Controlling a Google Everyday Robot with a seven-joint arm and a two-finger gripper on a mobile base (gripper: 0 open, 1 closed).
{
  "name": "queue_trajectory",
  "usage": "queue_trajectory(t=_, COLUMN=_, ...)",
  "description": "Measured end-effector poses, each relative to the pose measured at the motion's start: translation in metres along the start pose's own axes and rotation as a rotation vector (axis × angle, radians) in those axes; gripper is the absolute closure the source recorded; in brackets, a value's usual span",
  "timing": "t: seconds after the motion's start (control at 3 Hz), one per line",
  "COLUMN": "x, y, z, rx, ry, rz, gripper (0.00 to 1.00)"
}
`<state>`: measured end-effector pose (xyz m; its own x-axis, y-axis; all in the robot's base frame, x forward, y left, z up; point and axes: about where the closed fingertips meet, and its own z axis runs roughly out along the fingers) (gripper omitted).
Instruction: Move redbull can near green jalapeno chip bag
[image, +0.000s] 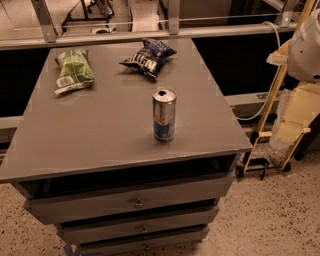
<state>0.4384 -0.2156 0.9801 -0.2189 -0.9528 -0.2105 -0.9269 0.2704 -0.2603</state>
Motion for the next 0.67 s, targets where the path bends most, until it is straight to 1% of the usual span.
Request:
queue_trajectory(t=0.33, x=0.000, y=0.000, z=0.000, rx=0.000, ry=0.000, rz=0.000, gripper=0.00)
queue_trajectory(t=0.67, x=-0.028, y=-0.014, z=0.008, rx=0.009, ry=-0.081, rz=-0.035, gripper=0.00)
